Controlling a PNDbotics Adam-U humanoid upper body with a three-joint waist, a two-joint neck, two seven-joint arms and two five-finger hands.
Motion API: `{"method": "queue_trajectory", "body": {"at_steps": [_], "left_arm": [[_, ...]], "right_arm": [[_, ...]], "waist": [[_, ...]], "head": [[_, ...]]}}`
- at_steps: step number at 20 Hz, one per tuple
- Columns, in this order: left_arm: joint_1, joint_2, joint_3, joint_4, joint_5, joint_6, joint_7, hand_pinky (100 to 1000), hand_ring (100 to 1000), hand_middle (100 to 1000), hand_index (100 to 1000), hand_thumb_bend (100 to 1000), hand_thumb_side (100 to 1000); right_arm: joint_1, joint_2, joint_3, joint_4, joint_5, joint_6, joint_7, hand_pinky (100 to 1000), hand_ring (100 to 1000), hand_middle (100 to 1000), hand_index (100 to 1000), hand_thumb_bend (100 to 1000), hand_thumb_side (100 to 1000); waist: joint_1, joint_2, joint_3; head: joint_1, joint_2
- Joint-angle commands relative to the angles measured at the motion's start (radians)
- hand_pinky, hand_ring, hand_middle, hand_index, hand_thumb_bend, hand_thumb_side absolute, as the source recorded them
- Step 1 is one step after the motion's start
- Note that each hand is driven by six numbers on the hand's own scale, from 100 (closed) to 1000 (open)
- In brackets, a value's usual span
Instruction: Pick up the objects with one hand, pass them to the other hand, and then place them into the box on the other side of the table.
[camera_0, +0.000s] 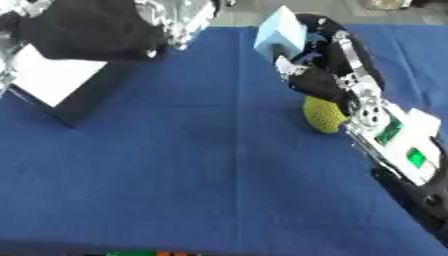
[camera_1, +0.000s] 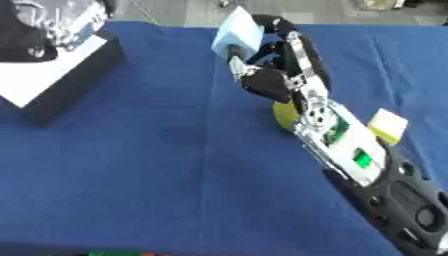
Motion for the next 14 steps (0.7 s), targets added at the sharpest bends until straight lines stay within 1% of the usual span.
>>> {"method": "queue_trajectory", "body": {"at_steps": [1, 7, 12, 14], "left_arm": [[-0.031, 0.000, -0.006, -0.011, -0.025, 0.023, -0.035, 787, 736, 761, 827, 100, 389], [-0.048, -0.006, -0.028, 0.003, -0.081, 0.056, -0.114, 803, 752, 770, 845, 100, 421], [-0.064, -0.016, -0.041, 0.034, -0.118, 0.048, -0.154, 812, 761, 775, 850, 100, 458], [-0.071, -0.020, -0.051, 0.048, -0.129, 0.043, -0.168, 817, 766, 778, 852, 100, 500]], "right_arm": [[-0.021, -0.011, 0.001, -0.016, 0.012, -0.014, 0.005, 352, 516, 703, 579, 100, 100], [-0.030, -0.009, 0.013, -0.016, 0.021, -0.041, 0.019, 353, 515, 701, 579, 100, 100], [-0.031, -0.010, 0.021, -0.016, 0.029, -0.050, 0.032, 352, 515, 700, 578, 100, 100], [-0.032, -0.011, 0.023, -0.016, 0.032, -0.051, 0.036, 352, 515, 701, 578, 100, 100]], "waist": [[0.003, -0.021, 0.001], [0.005, -0.017, -0.001], [0.008, -0.016, -0.001], [0.009, -0.017, -0.001]], "head": [[-0.004, 0.002], [-0.002, -0.002], [-0.003, -0.005], [-0.003, -0.006]]}}
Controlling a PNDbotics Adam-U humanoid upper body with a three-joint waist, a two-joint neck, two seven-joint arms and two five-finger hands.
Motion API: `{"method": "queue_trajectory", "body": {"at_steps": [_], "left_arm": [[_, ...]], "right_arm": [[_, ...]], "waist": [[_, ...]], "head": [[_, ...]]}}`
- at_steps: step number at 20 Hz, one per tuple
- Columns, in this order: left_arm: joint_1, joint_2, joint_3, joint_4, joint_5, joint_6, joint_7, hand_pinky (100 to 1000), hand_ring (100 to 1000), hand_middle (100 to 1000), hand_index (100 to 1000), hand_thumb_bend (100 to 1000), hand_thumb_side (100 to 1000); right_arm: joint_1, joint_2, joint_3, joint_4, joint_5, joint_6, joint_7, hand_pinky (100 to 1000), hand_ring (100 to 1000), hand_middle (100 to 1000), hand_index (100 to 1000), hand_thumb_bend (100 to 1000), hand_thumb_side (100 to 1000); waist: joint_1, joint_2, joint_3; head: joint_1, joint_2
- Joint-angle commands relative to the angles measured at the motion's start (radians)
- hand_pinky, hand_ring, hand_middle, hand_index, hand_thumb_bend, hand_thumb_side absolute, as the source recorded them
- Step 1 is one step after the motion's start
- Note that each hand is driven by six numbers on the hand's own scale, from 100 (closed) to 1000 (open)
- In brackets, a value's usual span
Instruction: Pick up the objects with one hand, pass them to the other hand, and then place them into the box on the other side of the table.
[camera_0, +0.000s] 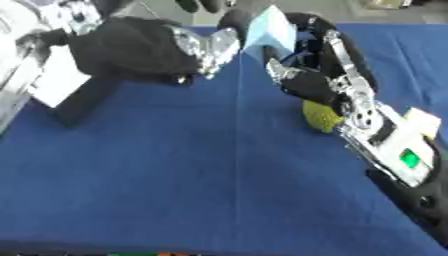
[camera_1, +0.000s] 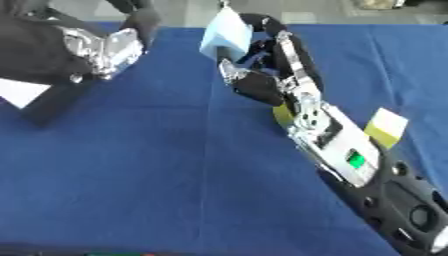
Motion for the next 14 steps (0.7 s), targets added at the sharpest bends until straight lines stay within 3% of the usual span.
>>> {"method": "queue_trajectory", "body": {"at_steps": [1, 4, 14], "left_arm": [[-0.028, -0.003, -0.007, 0.018, -0.022, -0.008, -0.025, 819, 769, 779, 853, 100, 514], [-0.039, -0.015, -0.026, 0.050, -0.046, -0.019, -0.047, 827, 778, 784, 859, 100, 541], [-0.048, -0.044, -0.056, 0.186, -0.167, -0.088, -0.080, 856, 808, 804, 869, 100, 497]], "right_arm": [[-0.016, -0.011, -0.001, -0.016, 0.010, -0.005, 0.008, 352, 519, 701, 578, 100, 100], [-0.018, -0.013, 0.003, -0.016, 0.017, -0.006, 0.015, 350, 524, 699, 577, 100, 100], [-0.014, -0.015, 0.015, -0.016, 0.045, -0.020, 0.023, 346, 523, 710, 571, 100, 100]], "waist": [[0.003, -0.017, 0.000], [0.005, -0.017, 0.002], [0.009, -0.016, 0.000]], "head": [[-0.003, -0.005], [-0.001, -0.002], [0.006, 0.000]]}}
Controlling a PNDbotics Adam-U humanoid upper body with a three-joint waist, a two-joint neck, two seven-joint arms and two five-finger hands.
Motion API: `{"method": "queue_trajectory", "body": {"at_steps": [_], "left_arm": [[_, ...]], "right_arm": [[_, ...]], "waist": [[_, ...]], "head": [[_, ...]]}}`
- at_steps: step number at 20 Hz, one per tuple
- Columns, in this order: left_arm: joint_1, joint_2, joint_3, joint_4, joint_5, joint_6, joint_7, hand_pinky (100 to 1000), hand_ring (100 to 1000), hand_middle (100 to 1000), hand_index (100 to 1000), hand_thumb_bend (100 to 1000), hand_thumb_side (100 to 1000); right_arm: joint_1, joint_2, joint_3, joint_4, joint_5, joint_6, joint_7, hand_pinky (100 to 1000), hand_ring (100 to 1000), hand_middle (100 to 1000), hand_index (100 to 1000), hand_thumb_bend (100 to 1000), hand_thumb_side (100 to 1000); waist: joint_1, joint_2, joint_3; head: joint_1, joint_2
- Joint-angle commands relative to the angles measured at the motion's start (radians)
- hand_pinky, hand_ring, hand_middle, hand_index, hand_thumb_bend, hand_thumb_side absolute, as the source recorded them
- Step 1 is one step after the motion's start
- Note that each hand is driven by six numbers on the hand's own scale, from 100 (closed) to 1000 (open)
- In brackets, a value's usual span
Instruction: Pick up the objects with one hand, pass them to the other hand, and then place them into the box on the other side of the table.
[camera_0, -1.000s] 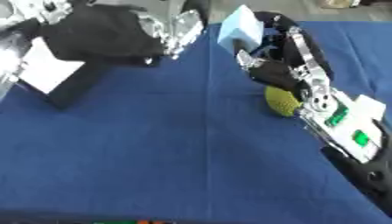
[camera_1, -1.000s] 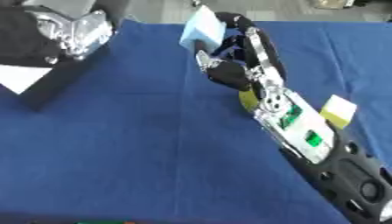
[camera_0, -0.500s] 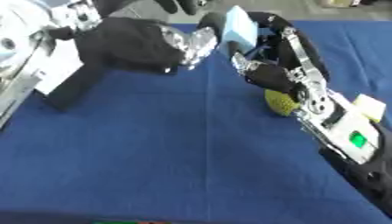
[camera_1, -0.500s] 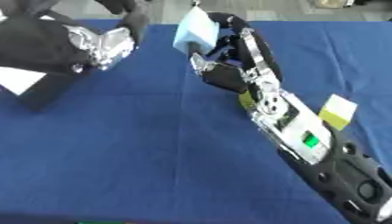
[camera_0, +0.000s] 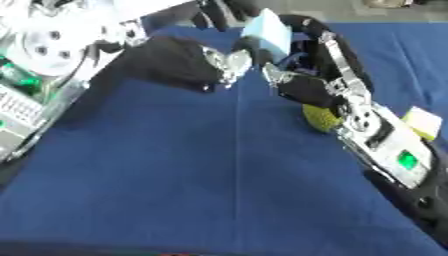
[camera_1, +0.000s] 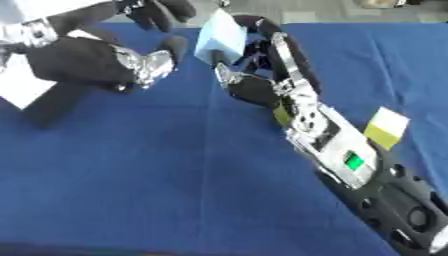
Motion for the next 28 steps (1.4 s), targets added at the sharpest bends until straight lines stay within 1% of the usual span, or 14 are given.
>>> {"method": "queue_trajectory", "body": {"at_steps": [1, 5, 8, 11, 14, 15, 17, 19, 22, 23, 24, 25, 26, 28], "left_arm": [[-0.023, 0.000, 0.001, 0.032, -0.040, -0.030, -0.006, 859, 811, 806, 868, 100, 506], [-0.024, -0.003, -0.003, 0.060, -0.090, -0.071, -0.013, 871, 823, 813, 870, 100, 512], [-0.023, -0.006, -0.003, 0.078, -0.134, -0.093, -0.005, 878, 831, 819, 877, 100, 461], [-0.020, -0.014, -0.012, 0.098, -0.180, -0.106, 0.001, 879, 833, 819, 879, 100, 473], [-0.017, -0.022, -0.022, 0.113, -0.210, -0.126, -0.008, 884, 839, 818, 879, 100, 567], [-0.017, -0.025, -0.024, 0.116, -0.218, -0.132, -0.012, 884, 839, 817, 878, 100, 576], [-0.017, -0.028, -0.025, 0.118, -0.230, -0.143, -0.016, 886, 841, 812, 875, 100, 635], [-0.016, -0.031, -0.026, 0.122, -0.242, -0.151, -0.021, 887, 842, 810, 873, 100, 657], [-0.014, -0.035, -0.027, 0.130, -0.253, -0.158, -0.028, 890, 845, 806, 865, 103, 713], [-0.015, -0.036, -0.027, 0.133, -0.256, -0.161, -0.029, 891, 846, 806, 862, 108, 733], [-0.015, -0.038, -0.026, 0.136, -0.257, -0.165, -0.030, 895, 847, 802, 852, 121, 788], [-0.015, -0.039, -0.025, 0.140, -0.258, -0.170, -0.031, 896, 847, 800, 850, 126, 805], [-0.015, -0.040, -0.025, 0.145, -0.259, -0.175, -0.031, 900, 850, 798, 846, 139, 840], [-0.013, -0.041, -0.024, 0.159, -0.266, -0.187, -0.035, 908, 855, 799, 846, 160, 857]], "right_arm": [[-0.008, -0.016, -0.002, -0.016, 0.013, -0.010, 0.002, 346, 523, 710, 571, 100, 100], [-0.004, -0.016, 0.001, -0.016, 0.024, -0.019, -0.001, 346, 522, 709, 570, 100, 100], [-0.001, -0.014, 0.006, -0.016, 0.035, -0.024, -0.004, 344, 521, 706, 568, 100, 100], [0.001, -0.010, 0.013, -0.016, 0.047, -0.028, -0.009, 343, 520, 704, 566, 100, 100], [0.002, -0.008, 0.020, -0.016, 0.056, -0.034, -0.016, 343, 520, 703, 566, 100, 100], [0.002, -0.008, 0.023, -0.016, 0.059, -0.037, -0.017, 343, 520, 703, 566, 100, 100], [0.002, -0.007, 0.027, -0.016, 0.065, -0.044, -0.015, 342, 519, 701, 564, 100, 100], [0.002, -0.006, 0.031, -0.016, 0.069, -0.051, -0.013, 341, 519, 699, 564, 100, 100], [0.002, -0.006, 0.038, -0.016, 0.071, -0.061, -0.010, 340, 518, 697, 562, 100, 100], [0.002, -0.007, 0.040, -0.016, 0.073, -0.064, -0.008, 339, 518, 696, 561, 100, 100], [0.001, -0.007, 0.042, -0.016, 0.077, -0.067, -0.006, 339, 518, 695, 561, 100, 100], [0.000, -0.007, 0.045, -0.016, 0.082, -0.070, -0.003, 339, 518, 695, 561, 100, 100], [0.000, -0.007, 0.046, -0.016, 0.088, -0.073, -0.001, 339, 517, 694, 560, 100, 100], [-0.001, -0.006, 0.049, -0.016, 0.098, -0.076, 0.001, 339, 517, 693, 560, 100, 100]], "waist": [[0.001, -0.016, 0.001], [0.000, -0.016, 0.001], [0.000, -0.016, 0.001], [0.000, -0.015, -0.001], [0.000, -0.015, -0.004], [0.000, -0.015, -0.005], [0.000, -0.015, -0.006], [0.000, -0.014, -0.008], [0.000, -0.013, -0.010], [0.000, -0.012, -0.011], [0.001, -0.012, -0.011], [0.001, -0.011, -0.012], [0.001, -0.010, -0.013], [0.002, -0.009, -0.014]], "head": [[0.005, -0.001], [0.007, -0.005], [0.011, -0.009], [0.016, -0.012], [0.020, -0.011], [0.022, -0.011], [0.023, -0.011], [0.024, -0.010], [0.025, -0.005], [0.025, -0.004], [0.025, -0.002], [0.025, -0.001], [0.025, 0.001], [0.024, 0.002]]}}
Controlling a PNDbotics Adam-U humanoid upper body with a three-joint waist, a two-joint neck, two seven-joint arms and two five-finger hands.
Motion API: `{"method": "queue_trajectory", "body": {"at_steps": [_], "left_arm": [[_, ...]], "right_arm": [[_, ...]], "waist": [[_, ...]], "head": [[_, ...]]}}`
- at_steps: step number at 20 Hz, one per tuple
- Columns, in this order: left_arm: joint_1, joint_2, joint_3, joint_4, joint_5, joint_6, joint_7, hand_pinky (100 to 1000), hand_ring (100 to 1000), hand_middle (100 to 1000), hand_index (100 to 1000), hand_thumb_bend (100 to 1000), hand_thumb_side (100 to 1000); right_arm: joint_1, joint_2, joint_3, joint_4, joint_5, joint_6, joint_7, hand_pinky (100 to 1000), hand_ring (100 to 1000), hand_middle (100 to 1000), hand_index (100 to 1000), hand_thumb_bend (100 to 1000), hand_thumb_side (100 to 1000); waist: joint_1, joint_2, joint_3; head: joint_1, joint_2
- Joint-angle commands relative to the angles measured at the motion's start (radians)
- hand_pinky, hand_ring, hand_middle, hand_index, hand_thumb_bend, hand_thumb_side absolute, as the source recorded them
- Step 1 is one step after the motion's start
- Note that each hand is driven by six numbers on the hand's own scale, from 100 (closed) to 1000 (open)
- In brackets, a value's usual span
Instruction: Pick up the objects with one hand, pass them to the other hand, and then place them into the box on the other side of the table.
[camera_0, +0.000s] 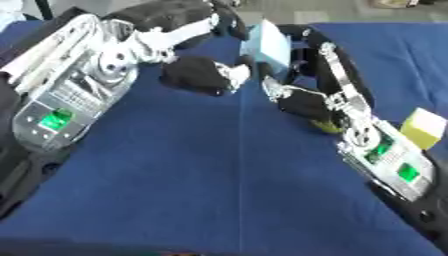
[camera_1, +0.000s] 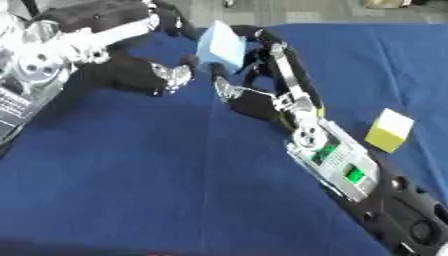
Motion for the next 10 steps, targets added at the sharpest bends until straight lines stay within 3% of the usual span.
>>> {"method": "queue_trajectory", "body": {"at_steps": [1, 3, 10], "left_arm": [[-0.013, -0.001, 0.011, 0.012, -0.018, -0.019, -0.003, 912, 856, 798, 845, 164, 861], [-0.011, -0.004, 0.011, 0.020, -0.030, -0.030, -0.004, 922, 856, 788, 842, 179, 821], [-0.006, -0.008, 0.009, 0.031, -0.053, -0.061, 0.000, 946, 866, 779, 873, 229, 549]], "right_arm": [[-0.014, -0.007, -0.001, -0.016, 0.020, -0.009, 0.004, 339, 517, 693, 559, 100, 100], [-0.014, -0.007, 0.002, -0.016, 0.024, -0.011, 0.005, 338, 517, 692, 559, 100, 100], [-0.011, -0.006, 0.013, -0.016, 0.038, -0.017, 0.017, 335, 516, 690, 556, 100, 100]], "waist": [[0.000, -0.013, -0.001], [0.000, -0.012, -0.002], [-0.001, -0.011, -0.004]], "head": [[0.000, 0.002], [-0.001, 0.002], [-0.001, 0.001]]}}
